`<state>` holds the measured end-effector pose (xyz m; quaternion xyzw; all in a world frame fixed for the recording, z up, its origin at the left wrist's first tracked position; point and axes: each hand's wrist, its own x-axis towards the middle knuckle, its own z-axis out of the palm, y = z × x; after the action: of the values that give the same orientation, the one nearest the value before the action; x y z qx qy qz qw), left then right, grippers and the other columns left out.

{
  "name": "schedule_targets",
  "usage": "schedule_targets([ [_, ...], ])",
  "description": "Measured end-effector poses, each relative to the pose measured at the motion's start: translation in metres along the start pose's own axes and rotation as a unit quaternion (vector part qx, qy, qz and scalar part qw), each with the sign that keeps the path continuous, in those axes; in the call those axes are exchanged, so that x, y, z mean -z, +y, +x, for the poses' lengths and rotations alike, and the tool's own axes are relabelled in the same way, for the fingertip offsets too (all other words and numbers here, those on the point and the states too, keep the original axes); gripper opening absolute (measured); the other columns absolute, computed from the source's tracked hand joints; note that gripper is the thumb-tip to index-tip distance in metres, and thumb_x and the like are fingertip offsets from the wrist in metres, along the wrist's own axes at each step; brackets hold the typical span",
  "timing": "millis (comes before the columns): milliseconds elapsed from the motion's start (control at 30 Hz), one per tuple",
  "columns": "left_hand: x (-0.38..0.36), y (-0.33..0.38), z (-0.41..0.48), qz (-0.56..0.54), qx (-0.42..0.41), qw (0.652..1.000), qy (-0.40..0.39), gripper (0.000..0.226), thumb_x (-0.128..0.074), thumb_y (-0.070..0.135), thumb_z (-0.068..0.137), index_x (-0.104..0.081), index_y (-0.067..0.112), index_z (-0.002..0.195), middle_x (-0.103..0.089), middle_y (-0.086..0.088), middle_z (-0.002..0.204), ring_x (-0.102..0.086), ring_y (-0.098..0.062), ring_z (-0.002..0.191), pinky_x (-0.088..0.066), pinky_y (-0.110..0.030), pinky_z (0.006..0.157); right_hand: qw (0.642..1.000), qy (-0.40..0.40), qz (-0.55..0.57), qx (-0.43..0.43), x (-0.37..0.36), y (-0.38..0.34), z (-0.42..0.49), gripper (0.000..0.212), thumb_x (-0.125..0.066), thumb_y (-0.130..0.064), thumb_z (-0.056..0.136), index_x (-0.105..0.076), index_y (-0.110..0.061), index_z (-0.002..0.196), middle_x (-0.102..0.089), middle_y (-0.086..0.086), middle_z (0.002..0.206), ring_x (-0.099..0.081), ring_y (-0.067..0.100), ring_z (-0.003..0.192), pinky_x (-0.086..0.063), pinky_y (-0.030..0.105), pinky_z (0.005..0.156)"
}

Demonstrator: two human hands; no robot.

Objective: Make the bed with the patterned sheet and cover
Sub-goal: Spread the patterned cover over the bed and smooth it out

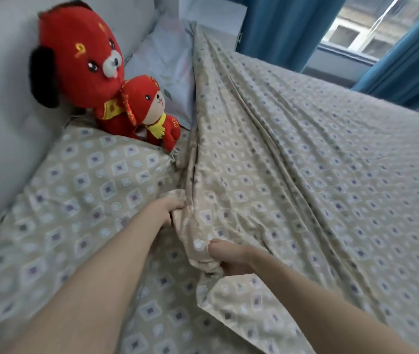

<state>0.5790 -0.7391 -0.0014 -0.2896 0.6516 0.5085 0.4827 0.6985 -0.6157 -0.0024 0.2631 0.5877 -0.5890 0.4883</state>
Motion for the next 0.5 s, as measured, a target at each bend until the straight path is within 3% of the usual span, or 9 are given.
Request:
schedule_targets([
  [33,0.002,-0.003,-0.011,-0.008,-0.017,1.000,0.010,0.030,-0.042,0.008,0.101,-0.052,0.001,0.073,-0.056,-0.009,0.038,-0.057,-0.018,0.036,-0.048,-0.030,0.045,1.000,-0.005,-0.007,0.001,-0.002,-0.003,-0.007,0.034,-0.027,0.000,0.083,-0.046,-0.004,0.112,-0.053,0.012,0.094,-0.052,0.016,0.071,-0.051,0.032,0.074],
  [67,0.005,-0.005,-0.020,-0.045,-0.043,0.998,0.018,0.039,-0.037,0.006,0.102,-0.049,0.003,0.065,-0.050,-0.007,0.030,-0.053,-0.018,0.032,-0.045,-0.028,0.039,1.000,-0.005,-0.006,0.003,-0.004,-0.005,-0.013,0.031,-0.027,0.000,0.084,-0.047,-0.004,0.107,-0.055,0.009,0.086,-0.052,0.015,0.065,-0.051,0.031,0.071],
  [133,0.016,-0.009,-0.042,-0.122,-0.079,0.989,0.036,0.051,-0.030,0.002,0.101,-0.047,0.002,0.054,-0.045,-0.008,0.028,-0.048,-0.014,0.026,-0.044,-0.024,0.043,1.000,0.005,0.002,-0.002,-0.010,-0.008,-0.028,0.026,-0.025,-0.002,0.091,-0.051,-0.008,0.092,-0.059,0.001,0.067,-0.055,0.011,0.055,-0.051,0.028,0.061],
  [167,0.023,-0.012,-0.057,-0.164,-0.090,0.981,0.045,0.048,-0.026,0.000,0.101,-0.043,0.002,0.055,-0.046,-0.009,0.032,-0.043,-0.011,0.021,-0.043,-0.021,0.042,1.000,0.015,-0.006,-0.002,-0.014,-0.008,-0.034,0.028,-0.026,-0.007,0.094,-0.053,-0.009,0.093,-0.061,-0.001,0.066,-0.058,0.011,0.056,-0.052,0.028,0.060],
  [233,0.044,-0.021,-0.074,-0.246,-0.110,0.960,0.074,0.040,-0.022,-0.001,0.099,-0.040,0.004,0.065,-0.050,-0.011,0.036,-0.041,-0.009,0.018,-0.038,-0.016,0.032,0.997,0.026,-0.066,-0.002,-0.021,-0.010,-0.041,0.035,-0.029,-0.027,0.097,-0.056,-0.009,0.112,-0.063,0.001,0.085,-0.060,0.015,0.070,-0.052,0.030,0.063],
  [300,0.066,-0.029,-0.091,-0.307,-0.118,0.938,0.110,0.038,-0.020,0.003,0.098,-0.047,0.007,0.071,-0.058,-0.010,0.048,-0.052,-0.011,0.029,-0.043,-0.015,0.039,0.987,0.059,-0.146,0.013,-0.034,-0.013,-0.047,0.064,-0.029,-0.056,0.093,-0.040,-0.010,0.137,-0.055,0.002,0.115,-0.060,0.020,0.088,-0.053,0.028,0.061],
  [367,0.088,-0.036,-0.107,-0.352,-0.109,0.922,0.118,0.038,-0.026,0.016,0.097,-0.058,0.006,0.081,-0.066,-0.014,0.083,-0.065,-0.020,0.062,-0.051,-0.029,0.067,0.978,0.077,-0.193,0.033,-0.052,-0.020,-0.059,0.087,-0.024,-0.077,0.085,-0.024,-0.015,0.147,-0.045,0.003,0.131,-0.060,0.020,0.098,-0.053,0.027,0.056],
  [433,0.108,-0.043,-0.128,-0.355,-0.104,0.922,0.111,0.032,-0.040,0.032,0.091,-0.065,0.011,0.091,-0.067,-0.014,0.107,-0.064,-0.027,0.090,-0.053,-0.037,0.079,0.970,0.059,-0.229,0.051,-0.071,-0.026,-0.071,0.100,-0.032,-0.085,0.075,-0.027,-0.015,0.145,-0.046,0.003,0.127,-0.062,0.020,0.096,-0.056,0.031,0.058],
  [500,0.117,-0.051,-0.156,-0.293,-0.124,0.944,0.090,0.024,-0.055,0.033,0.089,-0.066,0.012,0.093,-0.069,-0.011,0.100,-0.064,-0.027,0.085,-0.053,-0.036,0.075,0.954,0.031,-0.294,0.059,-0.087,-0.027,-0.078,0.092,-0.059,-0.073,0.072,-0.035,-0.015,0.139,-0.053,0.005,0.117,-0.066,0.018,0.084,-0.056,0.030,0.057],
])
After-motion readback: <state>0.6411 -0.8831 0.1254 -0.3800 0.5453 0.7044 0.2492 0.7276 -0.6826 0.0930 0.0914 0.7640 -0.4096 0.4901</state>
